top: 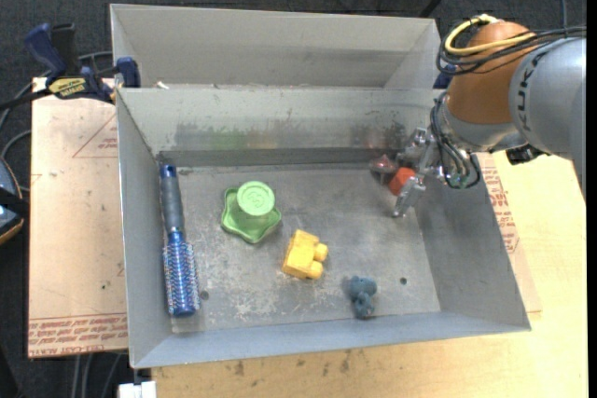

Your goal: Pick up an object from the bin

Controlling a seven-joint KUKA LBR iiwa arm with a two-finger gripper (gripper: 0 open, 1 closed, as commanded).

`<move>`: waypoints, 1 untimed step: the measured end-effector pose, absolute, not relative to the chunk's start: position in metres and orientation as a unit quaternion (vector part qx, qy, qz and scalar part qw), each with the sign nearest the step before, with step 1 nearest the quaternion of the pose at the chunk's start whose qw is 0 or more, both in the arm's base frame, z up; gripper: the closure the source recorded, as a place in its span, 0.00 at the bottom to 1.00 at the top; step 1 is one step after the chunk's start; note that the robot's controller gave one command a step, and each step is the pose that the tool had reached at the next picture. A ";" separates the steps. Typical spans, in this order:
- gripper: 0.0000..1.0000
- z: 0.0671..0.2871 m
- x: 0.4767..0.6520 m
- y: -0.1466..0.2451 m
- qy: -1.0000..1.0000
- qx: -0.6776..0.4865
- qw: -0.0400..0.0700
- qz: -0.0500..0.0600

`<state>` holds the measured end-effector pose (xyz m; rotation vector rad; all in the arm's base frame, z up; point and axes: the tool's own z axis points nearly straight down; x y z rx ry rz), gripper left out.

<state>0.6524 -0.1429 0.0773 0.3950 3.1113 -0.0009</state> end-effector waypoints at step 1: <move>0.00 0.075 0.654 -0.141 0.994 0.114 0.002 0.000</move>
Offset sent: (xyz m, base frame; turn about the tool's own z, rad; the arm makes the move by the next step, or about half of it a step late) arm 0.0001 0.0009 -0.0034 -0.0253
